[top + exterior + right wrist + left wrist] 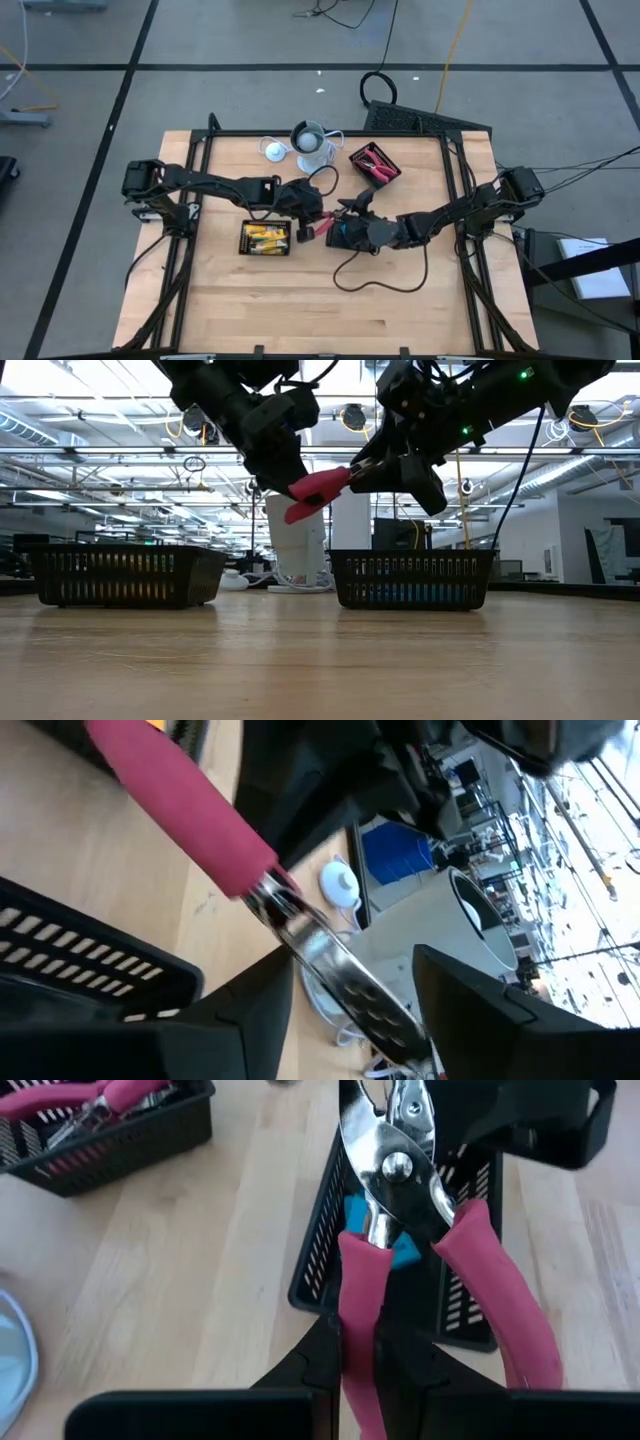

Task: Pick & Place School Supplies
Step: Put the pink hole puncher into the top black bin

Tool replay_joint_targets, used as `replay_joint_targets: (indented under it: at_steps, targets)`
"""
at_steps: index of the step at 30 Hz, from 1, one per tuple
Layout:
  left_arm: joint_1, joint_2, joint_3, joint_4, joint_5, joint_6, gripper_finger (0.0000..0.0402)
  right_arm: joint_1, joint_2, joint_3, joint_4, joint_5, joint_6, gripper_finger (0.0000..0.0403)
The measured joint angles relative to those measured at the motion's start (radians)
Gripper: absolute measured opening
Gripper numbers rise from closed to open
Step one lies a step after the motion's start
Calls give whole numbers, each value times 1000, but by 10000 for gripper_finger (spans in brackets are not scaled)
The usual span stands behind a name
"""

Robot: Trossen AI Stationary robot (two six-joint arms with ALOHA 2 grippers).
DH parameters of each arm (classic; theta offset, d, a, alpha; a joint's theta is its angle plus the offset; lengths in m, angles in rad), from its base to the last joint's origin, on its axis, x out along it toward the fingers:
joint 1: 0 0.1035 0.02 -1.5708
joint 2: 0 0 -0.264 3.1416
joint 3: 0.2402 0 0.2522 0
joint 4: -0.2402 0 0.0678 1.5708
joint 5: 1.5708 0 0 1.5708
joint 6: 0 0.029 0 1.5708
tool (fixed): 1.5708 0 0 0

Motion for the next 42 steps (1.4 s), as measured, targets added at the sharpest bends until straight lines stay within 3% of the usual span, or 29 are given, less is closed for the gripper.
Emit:
replay_joint_targets:
  at_steps: [8,15,19,28,36,42]
  targets:
    - [1,0,0,15,2,14,35,0,0,-1,-15,-38,-5,141]
    - [13,-3,0,11,9,38,33,8,3,-6,-59,-46,-99,34]
    - [19,-3,0,18,16,46,33,21,3,-7,-52,-34,-153,31]
    - [23,-10,0,49,-9,92,36,15,3,-6,-56,40,-116,31]
    - [43,-100,3,70,-47,151,159,6,-3,5,-18,104,-61,31]
    - [47,-190,3,60,-57,196,214,4,-3,5,-20,116,-63,31]
